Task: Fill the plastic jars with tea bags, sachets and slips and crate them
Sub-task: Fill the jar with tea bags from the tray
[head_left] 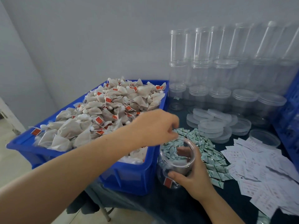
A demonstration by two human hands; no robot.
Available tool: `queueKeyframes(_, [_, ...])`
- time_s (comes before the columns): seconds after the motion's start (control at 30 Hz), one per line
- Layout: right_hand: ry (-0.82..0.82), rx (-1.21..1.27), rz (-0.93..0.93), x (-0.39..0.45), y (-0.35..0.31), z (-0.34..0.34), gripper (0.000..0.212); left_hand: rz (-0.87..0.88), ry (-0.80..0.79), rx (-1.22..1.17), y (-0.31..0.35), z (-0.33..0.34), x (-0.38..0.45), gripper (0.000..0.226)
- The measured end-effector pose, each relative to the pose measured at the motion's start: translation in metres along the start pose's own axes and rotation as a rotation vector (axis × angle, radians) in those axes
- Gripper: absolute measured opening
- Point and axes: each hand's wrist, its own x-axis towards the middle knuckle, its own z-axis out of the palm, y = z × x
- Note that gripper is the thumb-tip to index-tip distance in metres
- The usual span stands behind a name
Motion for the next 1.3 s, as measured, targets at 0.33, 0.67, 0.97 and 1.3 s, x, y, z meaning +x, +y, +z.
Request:
queueKeyframes(0.33, [-0.003,-0.019,0.026,-0.001,-0.002,0.0,0.097,-0.399,-0.076,0.032,-0.111,0.003,-0.017,0.021])
queueKeyframes(0.67, [0.006,-0.006,0.021,-0.001,0.0,0.0,0.094,-0.547,-0.393,0.325,-0.144,0.033,-0.028,0.024])
queueKeyframes(0.97, [0.0,-0.028,0.018,0.001,-0.001,0.001,0.096,-0.508,-0.315,0.415,-0.139,0.021,-0.036,0.016])
queueKeyframes(1.3, [0.003,-0.025,0.012,0.001,-0.001,0.001,0.097,-0.483,-0.204,0.199,-0.135,-0.013,-0.05,0.014])
